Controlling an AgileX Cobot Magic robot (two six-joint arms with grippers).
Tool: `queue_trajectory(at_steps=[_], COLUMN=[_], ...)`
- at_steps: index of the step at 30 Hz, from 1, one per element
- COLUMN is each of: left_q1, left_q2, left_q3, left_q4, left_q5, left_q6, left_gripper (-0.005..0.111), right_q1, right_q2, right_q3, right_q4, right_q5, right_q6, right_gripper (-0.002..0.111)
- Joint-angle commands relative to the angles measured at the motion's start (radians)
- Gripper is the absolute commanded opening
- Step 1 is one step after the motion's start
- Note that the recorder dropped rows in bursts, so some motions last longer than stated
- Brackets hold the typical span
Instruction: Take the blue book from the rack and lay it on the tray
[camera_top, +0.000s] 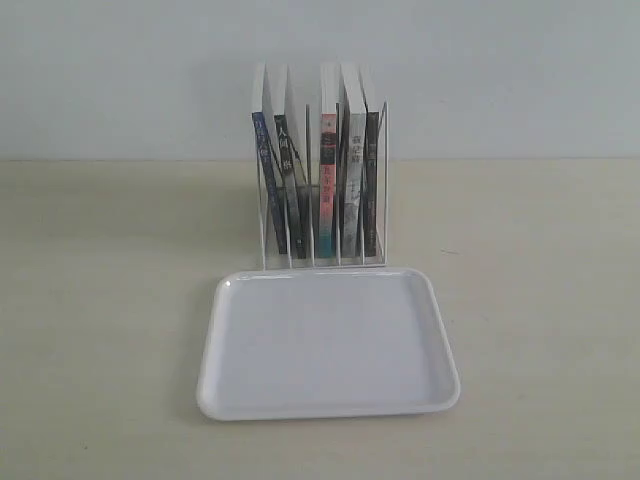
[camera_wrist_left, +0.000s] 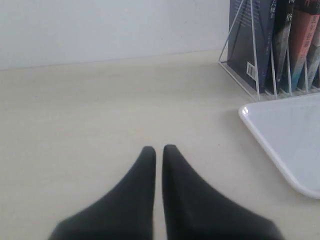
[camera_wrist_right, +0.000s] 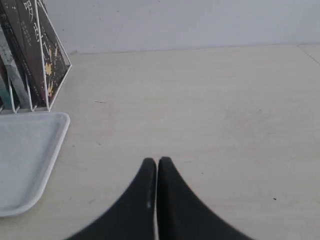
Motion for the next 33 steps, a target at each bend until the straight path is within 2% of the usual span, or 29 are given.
queue_trajectory(at_steps=[1,15,18,26,33], left_q1=[0.000,0.000,0.000,0.000,0.000], left_q2=[-0.003,-0.003,-0.003,-0.003,-0.003], left_q3=[-0.003,-0.003,-0.003,-0.003,-0.003], left_q4=[0.001,0.001,0.001,0.001,0.001], left_q5=[-0.015,-0.015,-0.015,-0.015,-0.015], left_q6=[-0.007,-0.007,-0.007,-0.007,-0.007], left_gripper=[0.005,0.005,0.005,0.005,0.005], right_q1=[0.002,0.002,0.002,0.002,0.002], right_q2=[-0.005,-0.005,-0.005,-0.005,-0.005], right_q3=[0.000,0.000,0.000,0.000,-0.060], right_q4=[-0.006,-0.006,-0.006,0.002,0.006], right_q5=[-0.043,-0.113,-0.217,-0.707,-0.699], right_q6=[-0.010,-0.010,0.000,-0.007,-0.011], right_gripper=[0.000,0.000,0.000,0.000,0.000])
